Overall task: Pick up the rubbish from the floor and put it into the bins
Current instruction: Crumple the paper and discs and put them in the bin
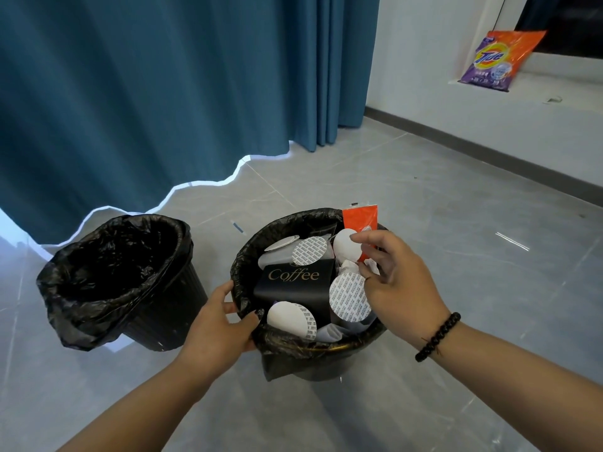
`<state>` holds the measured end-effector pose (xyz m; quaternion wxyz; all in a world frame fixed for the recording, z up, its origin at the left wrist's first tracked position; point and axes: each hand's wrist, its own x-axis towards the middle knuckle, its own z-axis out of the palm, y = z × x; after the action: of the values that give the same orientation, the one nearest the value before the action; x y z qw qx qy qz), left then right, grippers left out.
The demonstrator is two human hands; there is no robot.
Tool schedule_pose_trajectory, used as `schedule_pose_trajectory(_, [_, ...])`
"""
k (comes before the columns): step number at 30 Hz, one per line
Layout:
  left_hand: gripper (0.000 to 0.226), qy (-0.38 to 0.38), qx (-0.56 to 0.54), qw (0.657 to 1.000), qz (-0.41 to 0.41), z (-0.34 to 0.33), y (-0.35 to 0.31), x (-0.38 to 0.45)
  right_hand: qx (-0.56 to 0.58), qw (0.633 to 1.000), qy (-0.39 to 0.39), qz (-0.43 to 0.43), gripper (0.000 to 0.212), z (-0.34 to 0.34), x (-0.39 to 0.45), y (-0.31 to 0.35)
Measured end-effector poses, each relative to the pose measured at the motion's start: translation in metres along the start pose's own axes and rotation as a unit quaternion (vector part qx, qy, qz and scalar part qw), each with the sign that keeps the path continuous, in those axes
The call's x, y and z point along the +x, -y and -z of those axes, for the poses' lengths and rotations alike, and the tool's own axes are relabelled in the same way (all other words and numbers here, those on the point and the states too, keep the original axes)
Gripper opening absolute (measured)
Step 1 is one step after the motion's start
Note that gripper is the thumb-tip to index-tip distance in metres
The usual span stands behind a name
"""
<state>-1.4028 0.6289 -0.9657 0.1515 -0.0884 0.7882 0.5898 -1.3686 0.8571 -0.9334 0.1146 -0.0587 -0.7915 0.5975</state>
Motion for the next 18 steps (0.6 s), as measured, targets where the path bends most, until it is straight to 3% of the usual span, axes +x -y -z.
schedule_pose_trajectory(7, [0.068,-0.010,-0.004,1.000,0.007,-0.007,-0.002,-0.004,-0.057,0.998,-0.027,0.028,0.062,-0.003,0.005,-0.002])
schedule_pose_trajectory(13, [0.068,-0.008,-0.008,1.000,0.008,-0.010,-0.002,-0.005,-0.084,0.991,-0.098,0.044,0.056,-0.002,0.011,-0.002])
schedule_pose_trajectory(18, [0.067,-0.009,-0.023,1.000,0.007,-0.013,-0.001,-0.004,-0.054,0.997,-0.046,0.029,0.053,-0.015,0.013,-0.010])
